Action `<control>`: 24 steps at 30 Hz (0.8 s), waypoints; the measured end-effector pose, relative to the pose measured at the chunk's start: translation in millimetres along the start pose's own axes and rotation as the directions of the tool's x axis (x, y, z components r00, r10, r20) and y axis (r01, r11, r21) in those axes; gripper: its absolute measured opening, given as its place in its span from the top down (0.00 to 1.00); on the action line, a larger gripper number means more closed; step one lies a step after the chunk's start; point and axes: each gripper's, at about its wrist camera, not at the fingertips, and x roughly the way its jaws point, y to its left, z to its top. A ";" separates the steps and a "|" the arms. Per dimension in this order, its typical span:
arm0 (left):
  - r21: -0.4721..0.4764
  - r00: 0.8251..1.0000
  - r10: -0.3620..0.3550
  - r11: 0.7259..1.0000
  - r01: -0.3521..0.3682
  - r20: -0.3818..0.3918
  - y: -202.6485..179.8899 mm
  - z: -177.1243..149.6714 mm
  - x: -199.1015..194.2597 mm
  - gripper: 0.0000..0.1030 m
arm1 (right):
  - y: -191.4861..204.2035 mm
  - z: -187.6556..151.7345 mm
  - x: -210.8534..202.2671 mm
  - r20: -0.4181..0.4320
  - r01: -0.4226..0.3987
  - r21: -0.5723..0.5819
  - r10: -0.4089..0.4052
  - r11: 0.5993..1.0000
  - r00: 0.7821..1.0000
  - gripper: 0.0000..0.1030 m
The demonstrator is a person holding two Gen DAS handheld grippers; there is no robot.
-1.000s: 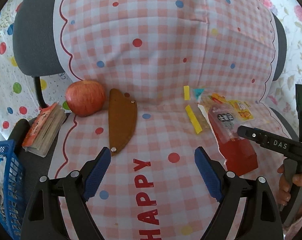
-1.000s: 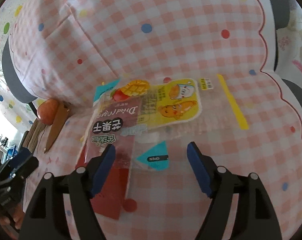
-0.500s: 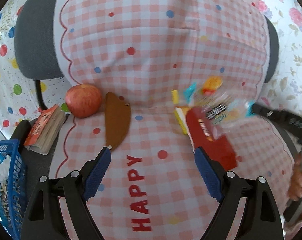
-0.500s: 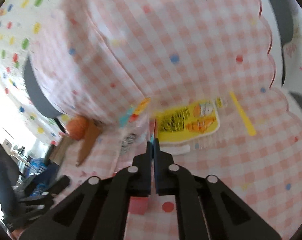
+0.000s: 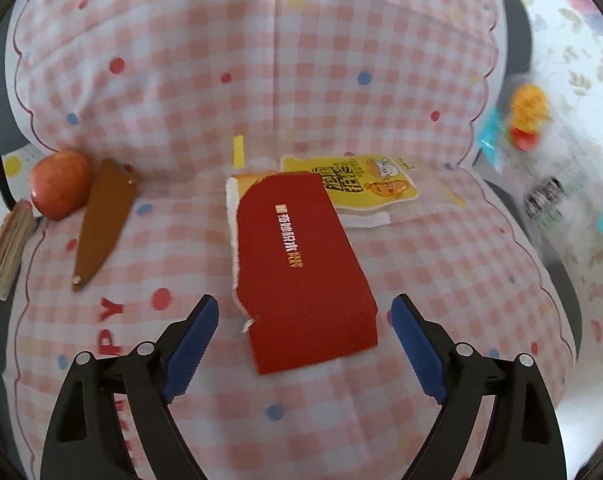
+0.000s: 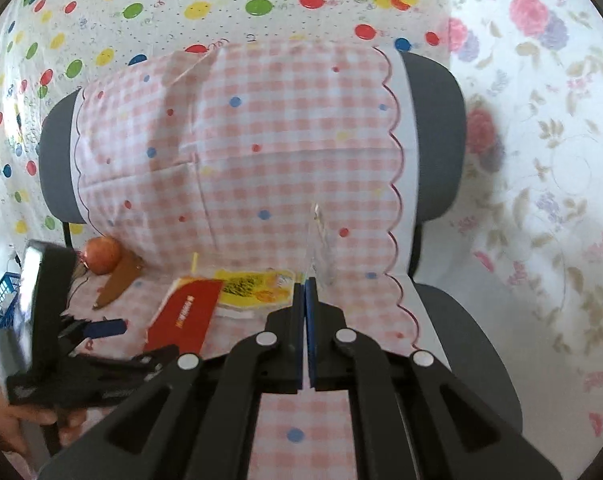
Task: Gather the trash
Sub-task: 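Grasp the clear snack packet with the right tool while the left tool grasps the red box, then carry red box and snack packet over the bin and open both tools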
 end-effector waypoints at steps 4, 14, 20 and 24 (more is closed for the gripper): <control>0.024 0.996 0.091 0.996 -0.091 -0.004 -15.3 0.9 14.5 0.15 | -12.1 -10.6 -5.4 -0.016 -0.005 0.033 0.005 0.999 1.000 0.99; 0.001 0.995 0.096 0.995 -0.096 0.009 -6.1 -9.0 20.0 0.22 | -17.9 -23.8 -10.6 -0.026 -0.022 0.060 0.023 0.998 0.999 0.99; 0.025 0.994 0.059 0.998 -0.062 0.089 -2.7 -14.7 -6.6 0.24 | -13.4 -30.2 -15.1 -0.032 -0.036 0.066 0.039 0.997 0.999 0.99; 0.060 0.982 -0.008 0.998 -0.003 0.190 1.2 -17.0 -60.5 0.24 | -9.7 -29.6 -25.8 -0.023 -0.069 0.065 0.070 0.995 0.997 0.99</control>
